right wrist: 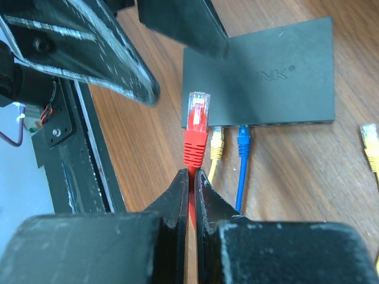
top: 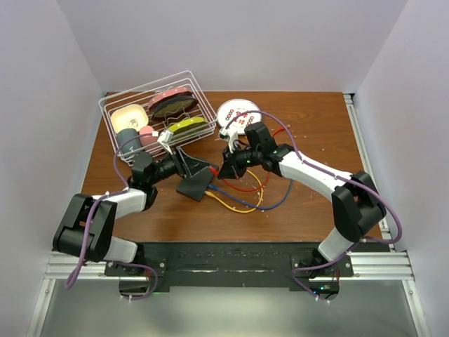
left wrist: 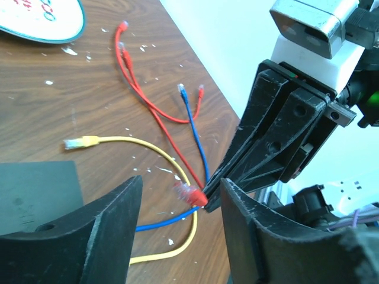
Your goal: Insert the plug into the switch port
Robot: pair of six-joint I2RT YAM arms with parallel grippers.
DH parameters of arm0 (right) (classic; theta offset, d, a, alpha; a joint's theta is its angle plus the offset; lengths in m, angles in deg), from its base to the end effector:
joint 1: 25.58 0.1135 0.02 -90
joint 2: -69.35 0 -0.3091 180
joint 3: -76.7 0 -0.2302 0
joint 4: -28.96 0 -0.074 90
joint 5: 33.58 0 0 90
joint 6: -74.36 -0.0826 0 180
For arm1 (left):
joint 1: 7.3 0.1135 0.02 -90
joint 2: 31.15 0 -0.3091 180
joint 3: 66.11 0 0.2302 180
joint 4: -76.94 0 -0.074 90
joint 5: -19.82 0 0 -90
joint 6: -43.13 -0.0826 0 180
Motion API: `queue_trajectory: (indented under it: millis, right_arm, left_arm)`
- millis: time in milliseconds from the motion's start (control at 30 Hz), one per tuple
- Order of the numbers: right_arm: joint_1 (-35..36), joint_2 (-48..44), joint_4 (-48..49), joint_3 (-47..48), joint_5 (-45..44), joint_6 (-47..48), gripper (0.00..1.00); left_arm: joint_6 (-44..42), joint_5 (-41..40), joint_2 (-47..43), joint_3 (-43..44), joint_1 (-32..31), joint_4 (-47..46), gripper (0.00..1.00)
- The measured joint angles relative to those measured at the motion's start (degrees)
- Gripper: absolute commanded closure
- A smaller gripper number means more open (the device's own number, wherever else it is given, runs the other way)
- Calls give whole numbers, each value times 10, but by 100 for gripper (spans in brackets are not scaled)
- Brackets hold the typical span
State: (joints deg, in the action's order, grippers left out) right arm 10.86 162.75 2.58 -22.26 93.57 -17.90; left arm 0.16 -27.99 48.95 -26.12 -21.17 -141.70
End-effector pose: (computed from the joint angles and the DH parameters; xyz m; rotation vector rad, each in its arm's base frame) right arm 0.2699 0.2612 0.2853 -1.0205 2.0695 1.0844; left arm 0.2567 -0.1205 0.2662 0.1250 1.7759 -1.3773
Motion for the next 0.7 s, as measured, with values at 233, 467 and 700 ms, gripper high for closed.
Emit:
queue_trajectory:
  millis: [233, 467, 700]
  right_arm:
    - [6, 3, -1, 7, 0, 0, 100]
    - [6, 3, -1, 8, 7, 0, 100]
    - [8, 3, -3, 9, 3, -1, 79]
  left_arm:
    - [5, 3, 25, 2, -20, -19, 45]
    - [16, 5, 38, 4, -23, -43, 82]
    - [37, 20, 57, 14, -30, -83, 100]
